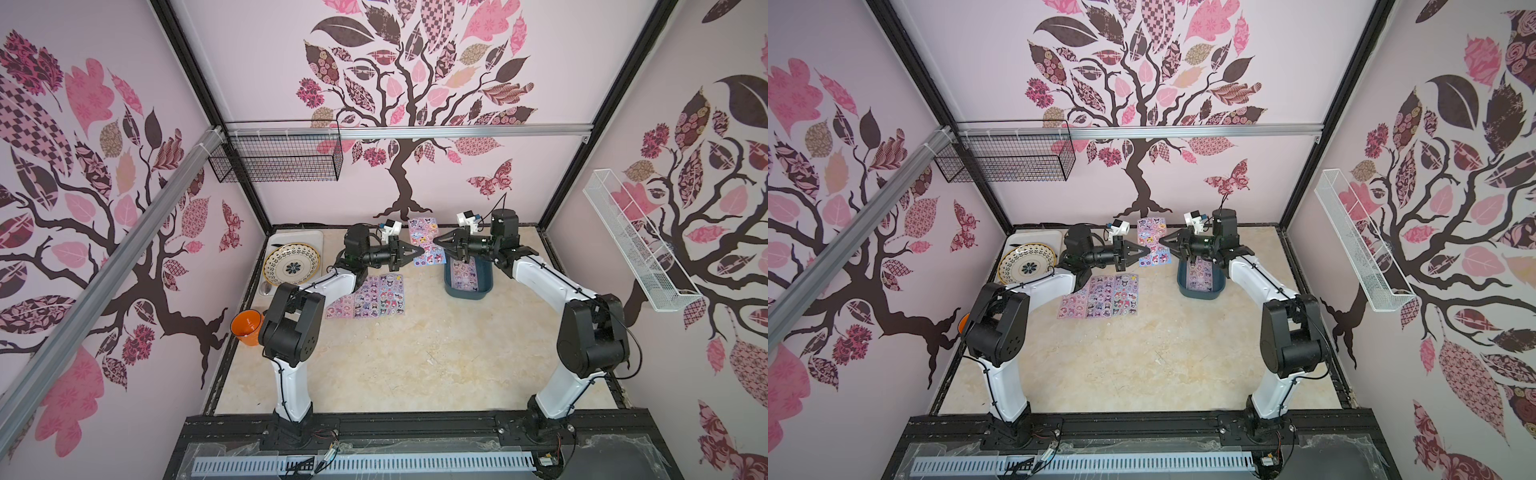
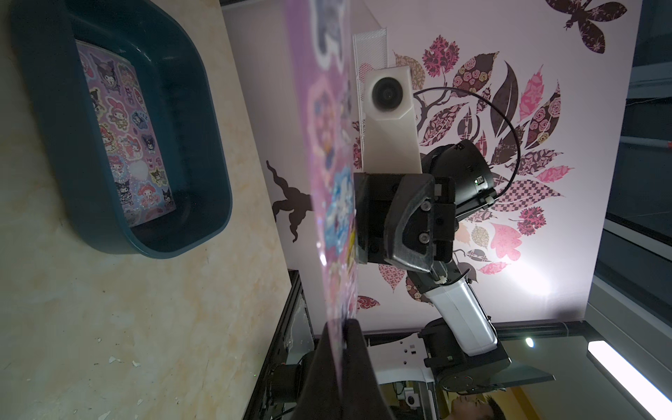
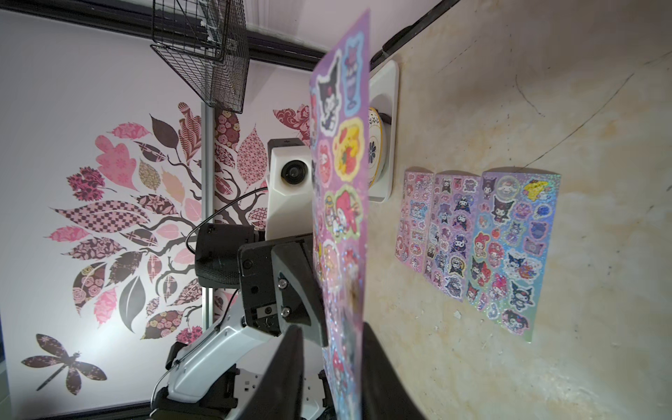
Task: Take the stickers out of the storage box
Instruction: Place the sticker at the center of the board.
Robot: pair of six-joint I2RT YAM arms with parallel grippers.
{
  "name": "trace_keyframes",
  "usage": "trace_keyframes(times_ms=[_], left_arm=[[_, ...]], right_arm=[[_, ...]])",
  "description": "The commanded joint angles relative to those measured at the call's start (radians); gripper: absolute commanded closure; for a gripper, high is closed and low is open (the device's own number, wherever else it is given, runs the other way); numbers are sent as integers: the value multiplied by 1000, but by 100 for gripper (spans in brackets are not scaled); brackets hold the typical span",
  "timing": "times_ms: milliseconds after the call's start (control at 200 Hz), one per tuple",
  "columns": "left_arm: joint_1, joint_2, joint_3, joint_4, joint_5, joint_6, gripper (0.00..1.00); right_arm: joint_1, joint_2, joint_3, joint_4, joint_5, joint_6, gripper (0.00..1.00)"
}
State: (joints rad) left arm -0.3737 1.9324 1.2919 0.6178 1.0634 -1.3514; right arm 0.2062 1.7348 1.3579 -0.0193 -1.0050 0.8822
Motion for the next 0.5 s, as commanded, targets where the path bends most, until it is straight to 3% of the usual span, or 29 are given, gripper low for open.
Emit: trace_keyframes(times_ms=[0,110,345,495], left_arm=[[-1,-13,-10,-47,9,60,100],[-2,-24,-7,-117,7,110,100],[26,-64,8,-510,-80,365,76],[93,-91,-24,-617,-117,420,68]], right_arm=[[6,-9,43,-88,26,-72,87],[5,-6,56,-159,53,-124,100],[26,18,74,-313,139,-241,100],[53,48,64,-367,204,-290,100]])
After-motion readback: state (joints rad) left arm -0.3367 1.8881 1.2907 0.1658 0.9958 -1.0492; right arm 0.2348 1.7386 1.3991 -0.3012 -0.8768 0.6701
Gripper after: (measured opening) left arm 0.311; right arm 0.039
